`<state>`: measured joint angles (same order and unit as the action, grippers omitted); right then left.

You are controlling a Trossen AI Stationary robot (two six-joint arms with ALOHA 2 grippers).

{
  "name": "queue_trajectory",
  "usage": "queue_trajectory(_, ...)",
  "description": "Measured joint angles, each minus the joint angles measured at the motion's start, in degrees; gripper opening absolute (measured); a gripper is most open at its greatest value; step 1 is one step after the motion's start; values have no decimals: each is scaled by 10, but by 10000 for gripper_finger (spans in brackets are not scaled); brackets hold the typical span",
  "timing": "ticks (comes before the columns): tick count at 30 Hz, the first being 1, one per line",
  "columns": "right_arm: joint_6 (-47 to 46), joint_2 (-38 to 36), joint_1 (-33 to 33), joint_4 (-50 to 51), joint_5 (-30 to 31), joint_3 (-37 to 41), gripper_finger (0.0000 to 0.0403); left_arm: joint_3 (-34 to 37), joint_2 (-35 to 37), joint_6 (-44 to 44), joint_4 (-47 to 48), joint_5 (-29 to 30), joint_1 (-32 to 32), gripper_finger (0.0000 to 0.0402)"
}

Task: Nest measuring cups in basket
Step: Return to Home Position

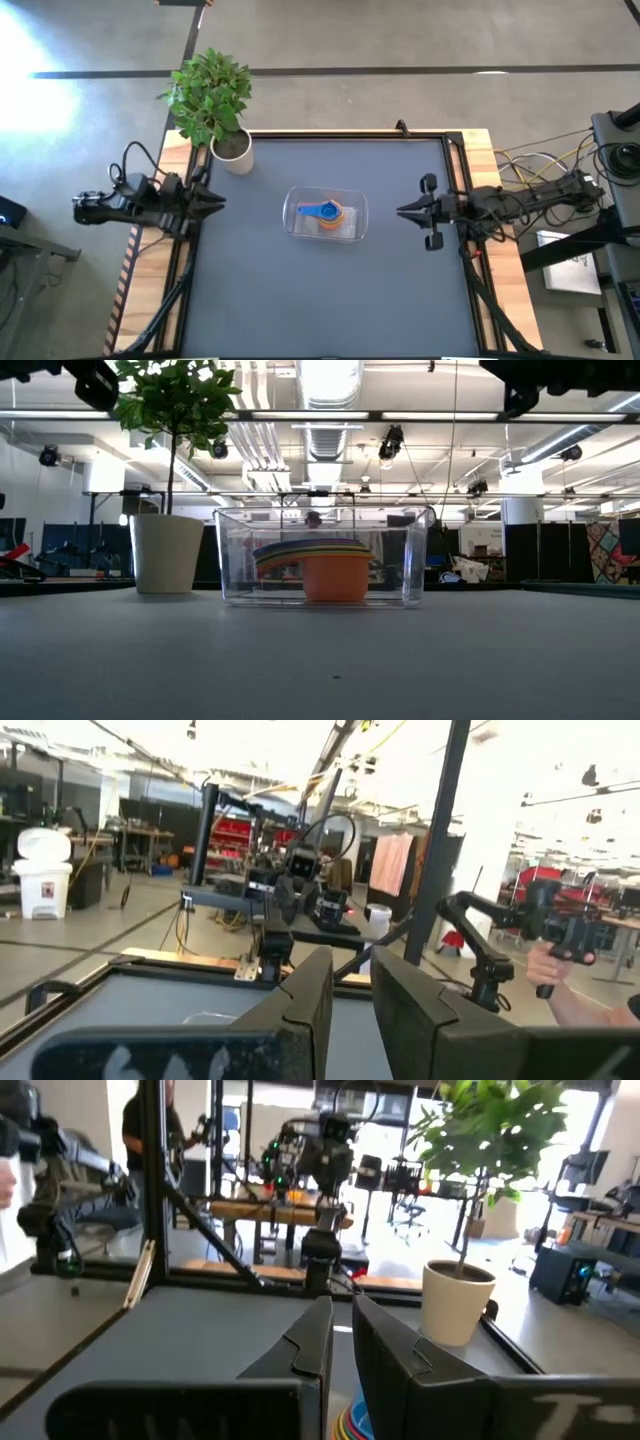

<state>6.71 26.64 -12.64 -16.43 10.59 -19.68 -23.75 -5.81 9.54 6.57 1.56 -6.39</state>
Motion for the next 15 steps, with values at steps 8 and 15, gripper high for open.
queue_trajectory(8, -7, -69, 13, -56, 1, 76, 34, 58, 58, 0, -6, 0, 0, 53)
queue_trajectory(15, -11, -118, 17, -66, 9, 112, 34, 82, 58, -7, -19, 8, 0, 53)
